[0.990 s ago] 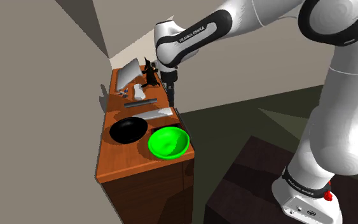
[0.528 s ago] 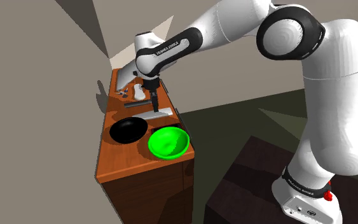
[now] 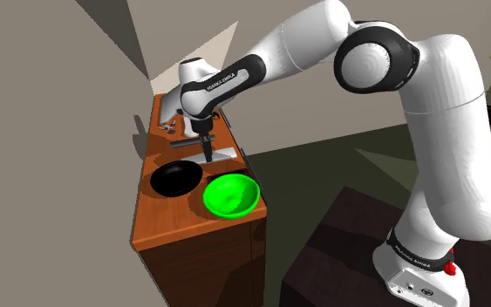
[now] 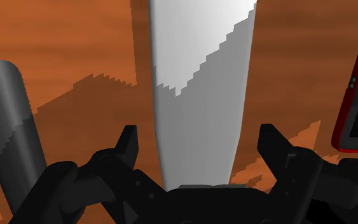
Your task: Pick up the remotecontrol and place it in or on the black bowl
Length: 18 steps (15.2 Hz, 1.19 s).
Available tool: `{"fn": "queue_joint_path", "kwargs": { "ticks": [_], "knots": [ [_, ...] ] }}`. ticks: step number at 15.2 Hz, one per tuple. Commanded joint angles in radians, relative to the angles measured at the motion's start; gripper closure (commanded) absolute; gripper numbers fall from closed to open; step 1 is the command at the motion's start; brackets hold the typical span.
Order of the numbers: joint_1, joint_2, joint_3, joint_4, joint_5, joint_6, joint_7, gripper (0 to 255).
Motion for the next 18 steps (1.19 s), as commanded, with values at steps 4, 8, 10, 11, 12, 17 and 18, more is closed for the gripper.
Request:
{"fn": "queue_joint_path", "kwargs": {
  "ticks": [4, 8, 10, 11, 12, 17, 18],
  "knots": [
    [0.0, 0.012, 0.0, -0.015, 0.0, 0.028, 0.001, 0],
    [0.0, 0.012, 0.0, -0.015, 0.0, 0.028, 0.001, 0],
    [0.001, 0.012, 0.0, -0.015, 0.0, 0.028, 0.001, 255],
    [0.001, 0.012, 0.0, -0.015, 0.0, 0.028, 0.001, 255],
    [0.001, 0.012, 0.0, -0.015, 0.0, 0.028, 0.001, 255],
    [0.001, 0.013, 0.0, -0.015, 0.0, 0.028, 0.001, 255],
    [0.001, 0.013, 0.0, -0.015, 0.0, 0.028, 0.001, 255]
  ]
}}
